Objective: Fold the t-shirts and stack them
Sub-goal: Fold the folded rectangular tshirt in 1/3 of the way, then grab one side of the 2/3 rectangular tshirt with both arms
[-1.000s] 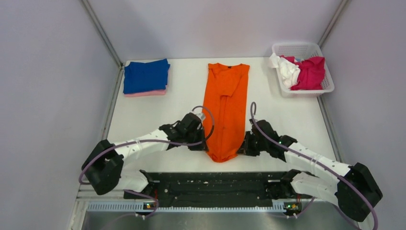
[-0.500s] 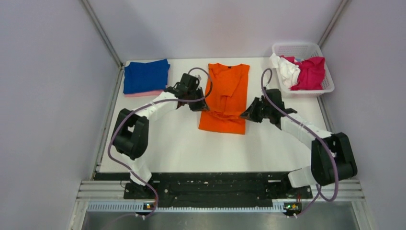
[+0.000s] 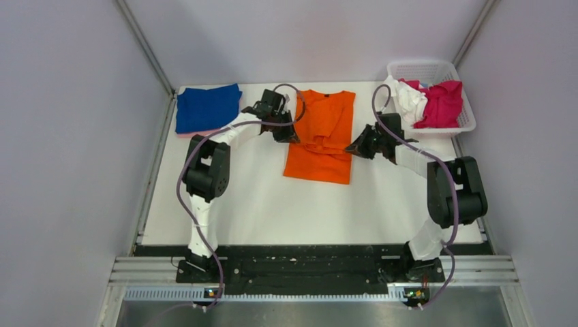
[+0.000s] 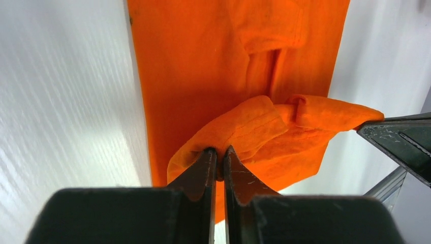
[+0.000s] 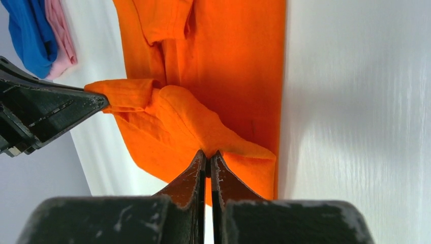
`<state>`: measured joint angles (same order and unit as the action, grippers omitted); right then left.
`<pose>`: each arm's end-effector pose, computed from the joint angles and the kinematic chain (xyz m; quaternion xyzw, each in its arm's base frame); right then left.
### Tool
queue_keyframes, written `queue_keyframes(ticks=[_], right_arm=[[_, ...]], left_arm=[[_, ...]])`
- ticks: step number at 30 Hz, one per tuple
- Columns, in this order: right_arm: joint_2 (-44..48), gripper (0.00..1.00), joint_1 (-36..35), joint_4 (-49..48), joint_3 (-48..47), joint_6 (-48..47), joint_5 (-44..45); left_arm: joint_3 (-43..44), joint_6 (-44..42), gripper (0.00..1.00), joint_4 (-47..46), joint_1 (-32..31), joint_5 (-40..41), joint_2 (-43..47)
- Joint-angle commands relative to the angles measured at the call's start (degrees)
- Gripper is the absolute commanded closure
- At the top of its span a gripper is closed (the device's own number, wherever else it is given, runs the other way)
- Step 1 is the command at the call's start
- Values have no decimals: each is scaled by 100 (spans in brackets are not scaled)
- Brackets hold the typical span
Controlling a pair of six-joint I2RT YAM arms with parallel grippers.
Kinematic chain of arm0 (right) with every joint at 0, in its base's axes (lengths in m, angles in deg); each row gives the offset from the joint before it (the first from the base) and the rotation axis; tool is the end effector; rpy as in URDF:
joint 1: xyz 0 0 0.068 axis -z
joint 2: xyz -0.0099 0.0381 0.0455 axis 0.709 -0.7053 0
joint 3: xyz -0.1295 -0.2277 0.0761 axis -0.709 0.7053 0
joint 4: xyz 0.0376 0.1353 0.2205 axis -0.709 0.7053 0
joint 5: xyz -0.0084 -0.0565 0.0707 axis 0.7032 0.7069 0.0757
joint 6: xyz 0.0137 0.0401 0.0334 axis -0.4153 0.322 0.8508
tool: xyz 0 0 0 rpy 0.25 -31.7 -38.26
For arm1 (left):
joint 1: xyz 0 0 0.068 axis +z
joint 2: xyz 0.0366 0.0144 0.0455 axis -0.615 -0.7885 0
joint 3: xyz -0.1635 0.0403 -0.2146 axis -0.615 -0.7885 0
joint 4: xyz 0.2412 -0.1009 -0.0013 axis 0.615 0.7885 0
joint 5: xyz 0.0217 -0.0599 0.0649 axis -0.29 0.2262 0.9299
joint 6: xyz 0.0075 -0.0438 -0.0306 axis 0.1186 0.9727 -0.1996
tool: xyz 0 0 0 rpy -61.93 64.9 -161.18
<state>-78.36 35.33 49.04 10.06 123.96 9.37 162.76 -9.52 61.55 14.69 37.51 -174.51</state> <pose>0.3381 0.0721 0.1869 0.1752 0.8866 0.3281 0.2749 0.4232 -0.1950 0.2047 -0.0096 0.9325 -0.2912 0.2133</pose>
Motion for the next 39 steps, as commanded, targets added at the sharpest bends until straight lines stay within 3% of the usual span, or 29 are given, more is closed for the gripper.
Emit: queue_keyframes(ticks=[1,2,5,6,8,10,13,14,15,21,26,31,34,35,39], right_arm=[[-479,100,100,-379,-590,-181,-69],[-606,94,129,-393,-676,-176,-54],[-824,80,189,-417,-1056,-168,73],[-890,72,212,-410,-1201,-156,63],[-972,53,276,-385,-1516,-163,-49],[-901,42,301,-277,-1710,-227,18],[-540,10,294,-229,-1577,-442,7],[-370,2,274,-228,-1422,-514,22],[-232,1,237,-202,-1247,-584,71],[885,1,-88,77,393,-431,502],[1305,3,-365,511,1162,-426,857],[1047,13,-704,111,1401,-299,795],[792,24,-797,93,1331,-279,880],[740,29,-815,81,1335,-263,876],[662,34,-918,-131,1453,-217,988]], left_arm=[[741,-204,95,-37,147,-177,-346],[862,-200,92,-54,187,-213,-434],[1278,-216,67,-109,262,-372,-666],[1395,-246,54,-172,297,-433,-719],[1672,-290,5,-75,396,-427,-795],[1932,-341,1,140,492,-357,-788],[1623,-370,1,216,583,-189,-388],[1296,-379,1,127,582,-135,-171],[934,-350,1,6,578,-125,85],[-1380,15,1,-460,562,-262,1299],[-2561,247,8,-1012,474,-641,1535],[-2619,339,32,-1003,343,-583,1182],[-2574,295,44,-1039,189,-440,1005],[-2536,268,51,-981,165,-477,916],[-2556,226,83,-859,113,-333,841]])
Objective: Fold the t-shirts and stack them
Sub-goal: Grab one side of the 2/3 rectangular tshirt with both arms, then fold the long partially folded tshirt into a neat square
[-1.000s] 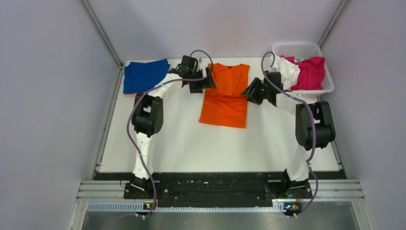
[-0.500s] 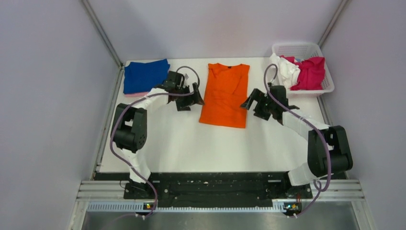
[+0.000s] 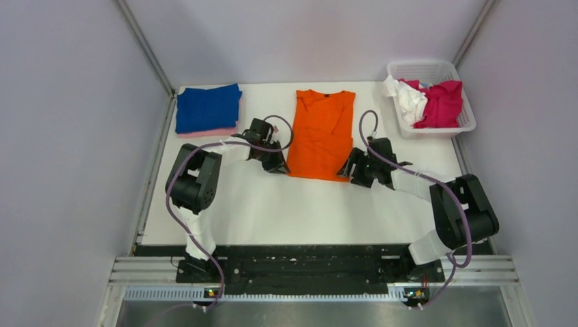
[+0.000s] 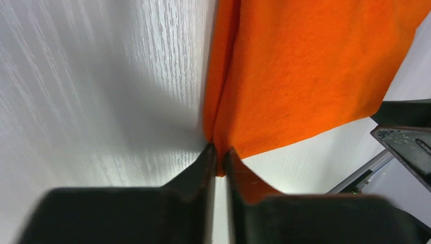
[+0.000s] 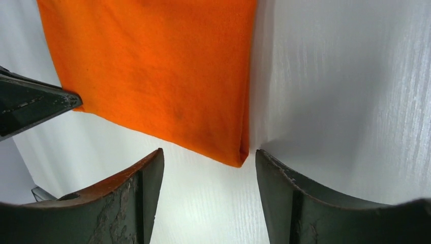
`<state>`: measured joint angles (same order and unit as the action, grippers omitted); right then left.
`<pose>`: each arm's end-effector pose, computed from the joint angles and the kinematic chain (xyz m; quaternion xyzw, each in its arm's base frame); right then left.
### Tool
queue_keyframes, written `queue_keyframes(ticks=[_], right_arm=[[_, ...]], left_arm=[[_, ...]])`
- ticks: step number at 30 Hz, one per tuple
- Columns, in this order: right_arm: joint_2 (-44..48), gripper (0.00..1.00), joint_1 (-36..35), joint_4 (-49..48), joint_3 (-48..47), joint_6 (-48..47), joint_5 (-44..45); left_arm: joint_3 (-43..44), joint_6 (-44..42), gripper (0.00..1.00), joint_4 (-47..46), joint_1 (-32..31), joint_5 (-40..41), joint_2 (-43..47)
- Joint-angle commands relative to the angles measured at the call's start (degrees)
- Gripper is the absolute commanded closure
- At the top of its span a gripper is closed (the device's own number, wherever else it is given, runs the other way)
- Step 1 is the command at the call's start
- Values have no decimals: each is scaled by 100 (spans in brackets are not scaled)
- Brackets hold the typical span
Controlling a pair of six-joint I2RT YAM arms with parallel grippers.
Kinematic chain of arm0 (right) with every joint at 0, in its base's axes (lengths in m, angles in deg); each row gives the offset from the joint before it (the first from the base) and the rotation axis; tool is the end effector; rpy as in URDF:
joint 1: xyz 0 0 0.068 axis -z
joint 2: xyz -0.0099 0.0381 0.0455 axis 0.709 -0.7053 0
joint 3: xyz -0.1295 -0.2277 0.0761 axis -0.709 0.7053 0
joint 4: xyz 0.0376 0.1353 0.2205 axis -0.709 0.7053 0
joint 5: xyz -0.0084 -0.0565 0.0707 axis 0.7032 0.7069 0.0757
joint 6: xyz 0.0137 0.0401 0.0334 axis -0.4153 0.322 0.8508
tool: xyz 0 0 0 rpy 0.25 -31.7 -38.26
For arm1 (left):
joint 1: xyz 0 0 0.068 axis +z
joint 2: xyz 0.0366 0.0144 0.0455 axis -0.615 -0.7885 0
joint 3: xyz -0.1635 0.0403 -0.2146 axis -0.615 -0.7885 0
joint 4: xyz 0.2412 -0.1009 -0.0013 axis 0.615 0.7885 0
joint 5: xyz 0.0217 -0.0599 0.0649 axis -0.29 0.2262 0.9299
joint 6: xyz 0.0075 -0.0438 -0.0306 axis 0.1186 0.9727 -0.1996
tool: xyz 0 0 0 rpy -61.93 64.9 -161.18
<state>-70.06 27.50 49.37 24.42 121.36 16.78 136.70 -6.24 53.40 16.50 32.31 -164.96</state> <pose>0.2699 0.0953 0.1553 0.1310 0.9224 0.2687 0.2448 0.3550 -0.1556 0.1479 -0.0528 0.9437 -0.3018 0.1250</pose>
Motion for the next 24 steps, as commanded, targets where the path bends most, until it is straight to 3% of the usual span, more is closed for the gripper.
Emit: queue_keyframes(ticks=[1,2,5,12,16,19,24], right_arm=[[-186,38,-153,-168,35,61,309],[-209,44,-155,-170,47,70,343],[-287,54,-166,-359,89,56,487],[-94,100,-246,-680,448,91,537],[822,100,-495,-276,843,15,344],[1931,100,-917,508,1124,22,226],[3845,100,-1302,1489,1198,329,-377]], left_arm=[[22,-102,94,-56,-72,211,-109],[-12,-95,100,-92,-72,216,-97],[-149,-48,100,-324,-70,148,-43],[-704,136,100,-712,-82,51,466],[-1504,248,100,-756,-165,165,1322],[-2315,441,100,-740,-217,60,2468],[-2828,543,100,320,-423,368,4347]])
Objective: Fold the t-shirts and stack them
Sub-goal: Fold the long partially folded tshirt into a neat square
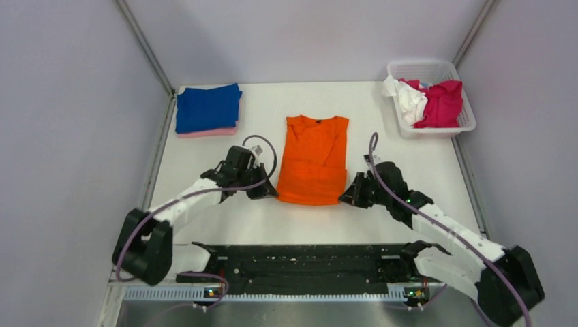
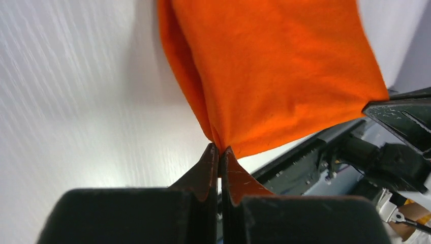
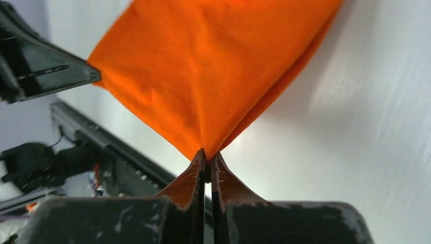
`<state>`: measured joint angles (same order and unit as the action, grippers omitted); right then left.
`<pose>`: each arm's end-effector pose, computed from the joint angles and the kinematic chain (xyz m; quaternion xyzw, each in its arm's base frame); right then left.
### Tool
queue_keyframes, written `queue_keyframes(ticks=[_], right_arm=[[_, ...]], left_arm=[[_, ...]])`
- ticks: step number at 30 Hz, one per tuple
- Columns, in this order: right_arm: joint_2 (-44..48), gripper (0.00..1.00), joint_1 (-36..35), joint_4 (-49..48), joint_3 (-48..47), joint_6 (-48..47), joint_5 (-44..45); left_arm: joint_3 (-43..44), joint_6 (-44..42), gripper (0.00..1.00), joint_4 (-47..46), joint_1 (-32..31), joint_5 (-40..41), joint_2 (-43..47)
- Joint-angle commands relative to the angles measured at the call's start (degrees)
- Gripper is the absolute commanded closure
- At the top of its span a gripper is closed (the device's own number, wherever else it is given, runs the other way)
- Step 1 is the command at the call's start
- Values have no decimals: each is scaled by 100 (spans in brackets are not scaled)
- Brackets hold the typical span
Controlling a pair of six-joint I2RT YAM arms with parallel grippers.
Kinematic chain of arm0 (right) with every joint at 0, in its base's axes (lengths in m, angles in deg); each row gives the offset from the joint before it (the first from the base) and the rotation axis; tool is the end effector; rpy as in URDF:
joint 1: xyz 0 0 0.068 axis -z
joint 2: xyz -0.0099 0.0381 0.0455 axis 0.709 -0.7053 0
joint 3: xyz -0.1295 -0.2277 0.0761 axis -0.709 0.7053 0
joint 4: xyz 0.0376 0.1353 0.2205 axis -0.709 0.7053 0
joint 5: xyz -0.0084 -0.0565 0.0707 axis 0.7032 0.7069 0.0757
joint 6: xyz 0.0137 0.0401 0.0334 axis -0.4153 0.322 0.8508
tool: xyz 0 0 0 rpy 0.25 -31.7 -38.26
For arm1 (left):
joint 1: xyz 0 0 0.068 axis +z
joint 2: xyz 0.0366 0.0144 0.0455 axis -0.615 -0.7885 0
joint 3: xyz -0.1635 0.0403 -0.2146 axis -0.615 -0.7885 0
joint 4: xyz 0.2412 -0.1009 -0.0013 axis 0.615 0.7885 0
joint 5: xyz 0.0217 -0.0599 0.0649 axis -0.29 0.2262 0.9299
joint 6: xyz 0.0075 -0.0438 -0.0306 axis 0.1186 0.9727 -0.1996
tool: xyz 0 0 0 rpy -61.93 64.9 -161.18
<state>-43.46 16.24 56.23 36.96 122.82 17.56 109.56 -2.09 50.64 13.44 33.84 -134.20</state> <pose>0.1771 0.1075 0.1855 0.0447 0.9082 0.3198 0.2665 0.2354 -0.1229 0.1809 -0.0529 0.9313 -0.3233 0.1592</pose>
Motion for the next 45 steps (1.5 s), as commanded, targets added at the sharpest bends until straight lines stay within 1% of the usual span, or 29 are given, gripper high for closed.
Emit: queue_keyframes(ticks=[1,2,3,6,8,10,12,14,16,19,23,25,29,31,32,33,34,35,36,37,38,39,41,45], right_arm=[[1438,100,-182,919,-104,235,-514],[1697,100,-184,1015,-184,226,-531],[1769,100,-182,1093,-316,183,-533],[1716,100,-169,1208,-749,-68,-393],[1514,100,-128,1174,-1014,-212,-281],[1268,100,23,1031,-1209,-321,-322],[1000,100,334,693,-1327,-394,-579],[682,100,847,396,-1441,-382,-968],[344,100,1207,42,-1513,-341,-1347],[-132,100,1519,-357,-1616,-390,-1533],[-925,100,1958,-1129,-1701,-270,-1832],[-1453,100,2094,-1451,-1815,-252,-1817],[-2348,100,2193,-1770,-2123,-399,-1308],[-2858,100,2278,-2009,-2313,-426,-1291],[-3125,100,2304,-2049,-2439,-449,-1304],[-3403,96,2350,-2080,-2603,-479,-1255],[-3660,77,2386,-2097,-2768,-523,-1115],[-3864,62,2399,-2025,-2933,-579,-936],[-4055,48,2403,-1872,-3146,-637,-813],[-4164,35,2413,-1671,-3356,-745,-742],[-4187,25,2401,-1511,-3531,-821,-754],[-4100,12,2391,-1475,-3567,-875,-791],[-3733,3,2383,-1499,-3362,-927,-743],[-2901,1,2382,-1456,-2579,-828,-599]], left_arm=[[-92,135,100,738,-142,220,1613],[-34,129,100,848,-162,244,1907],[36,71,100,932,-167,302,2134],[282,-16,100,1014,-163,742,2481],[450,-61,100,824,-155,952,2430],[735,-86,100,657,-126,1041,2147],[1120,-104,100,561,-83,1253,1729],[1531,-184,100,538,-45,1542,1283],[1923,-282,100,440,40,1580,725],[2571,-424,100,422,181,1557,-60],[3421,-528,100,424,370,1670,-1041],[3840,-566,100,493,444,1647,-1564],[4619,-783,100,540,524,1406,-2603],[5048,-835,100,624,569,1408,-3124],[5244,-837,96,643,584,1354,-3367],[5439,-801,82,669,602,1337,-3589],[5652,-776,67,747,624,1303,-3814],[5902,-792,56,829,644,1223,-4008],[6151,-797,48,990,661,1159,-4166],[6370,-839,36,1181,669,1095,-4293],[6525,-910,10,1378,667,1029,-4312],[6536,-973,3,1439,667,931,-4268],[6184,-1067,1,1319,660,656,-4042],[4947,-1131,2,1004,641,348,-3546]])
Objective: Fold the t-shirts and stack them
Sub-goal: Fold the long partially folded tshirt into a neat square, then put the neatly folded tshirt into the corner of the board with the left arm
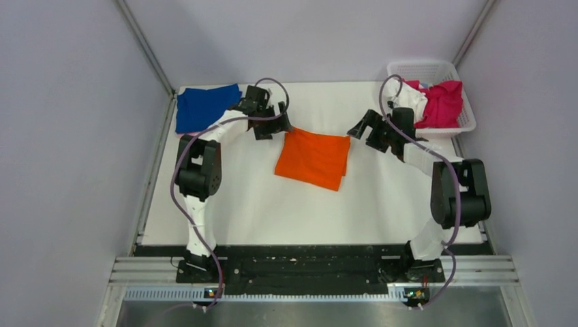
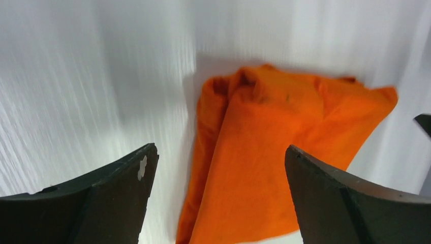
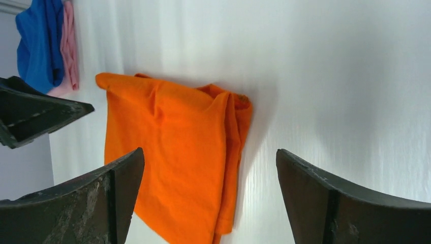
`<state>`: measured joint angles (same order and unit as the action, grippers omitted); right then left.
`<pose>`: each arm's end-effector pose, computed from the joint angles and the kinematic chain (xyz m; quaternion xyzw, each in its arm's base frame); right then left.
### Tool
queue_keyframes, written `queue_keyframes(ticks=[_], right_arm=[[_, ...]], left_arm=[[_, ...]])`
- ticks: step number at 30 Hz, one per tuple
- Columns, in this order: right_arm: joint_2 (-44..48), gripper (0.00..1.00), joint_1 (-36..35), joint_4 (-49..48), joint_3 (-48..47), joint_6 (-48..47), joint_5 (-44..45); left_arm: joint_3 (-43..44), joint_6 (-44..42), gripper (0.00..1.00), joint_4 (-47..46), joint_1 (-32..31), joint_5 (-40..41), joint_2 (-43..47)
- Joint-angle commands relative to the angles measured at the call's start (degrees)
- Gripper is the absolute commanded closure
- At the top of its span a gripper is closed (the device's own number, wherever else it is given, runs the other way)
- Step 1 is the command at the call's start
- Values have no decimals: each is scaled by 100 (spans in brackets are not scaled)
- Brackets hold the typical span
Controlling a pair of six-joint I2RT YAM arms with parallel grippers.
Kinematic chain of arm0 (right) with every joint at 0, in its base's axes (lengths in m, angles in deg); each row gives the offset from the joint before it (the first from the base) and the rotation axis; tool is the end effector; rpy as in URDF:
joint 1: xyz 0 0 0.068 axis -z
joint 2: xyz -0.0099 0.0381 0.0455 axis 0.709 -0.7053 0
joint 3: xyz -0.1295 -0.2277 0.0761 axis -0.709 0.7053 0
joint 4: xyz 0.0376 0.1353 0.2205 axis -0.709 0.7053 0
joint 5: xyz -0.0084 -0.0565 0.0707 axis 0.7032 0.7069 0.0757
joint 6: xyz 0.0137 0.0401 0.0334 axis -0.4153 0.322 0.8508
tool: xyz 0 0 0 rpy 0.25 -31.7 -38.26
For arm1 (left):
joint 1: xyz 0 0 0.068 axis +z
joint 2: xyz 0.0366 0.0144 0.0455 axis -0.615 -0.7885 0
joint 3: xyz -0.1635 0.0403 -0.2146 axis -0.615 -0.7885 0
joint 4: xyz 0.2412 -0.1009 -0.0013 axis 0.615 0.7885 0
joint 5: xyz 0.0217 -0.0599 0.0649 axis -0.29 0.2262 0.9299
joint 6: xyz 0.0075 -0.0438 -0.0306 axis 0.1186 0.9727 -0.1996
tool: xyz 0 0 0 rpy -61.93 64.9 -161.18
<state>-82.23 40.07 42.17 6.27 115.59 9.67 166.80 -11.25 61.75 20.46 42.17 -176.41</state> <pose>0.3685 0.0460 0.1942 0.1323 0.8704 0.3053 0.3628 0.4535 -0.1526 0.2111 -0.0535 0.9306 -0.2483 0.2637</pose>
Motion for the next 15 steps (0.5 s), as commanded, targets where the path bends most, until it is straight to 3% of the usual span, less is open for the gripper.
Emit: queue_keyframes(ticks=[1,6,12,13,15], right_arm=[[1211,1,3,-29,701,-70,252],[2202,1,7,169,1402,122,523],[2753,1,13,495,1458,105,611],[2817,1,16,489,1460,88,607],[2893,1,22,488,1481,40,630]], left_arm=[[-1022,-265,2,-167,-99,-497,746],[-1288,-483,6,8,-403,194,552],[-542,-334,29,315,-681,839,-275],[-404,-339,40,390,-769,970,-397],[-24,-373,78,732,-962,1293,-684]])
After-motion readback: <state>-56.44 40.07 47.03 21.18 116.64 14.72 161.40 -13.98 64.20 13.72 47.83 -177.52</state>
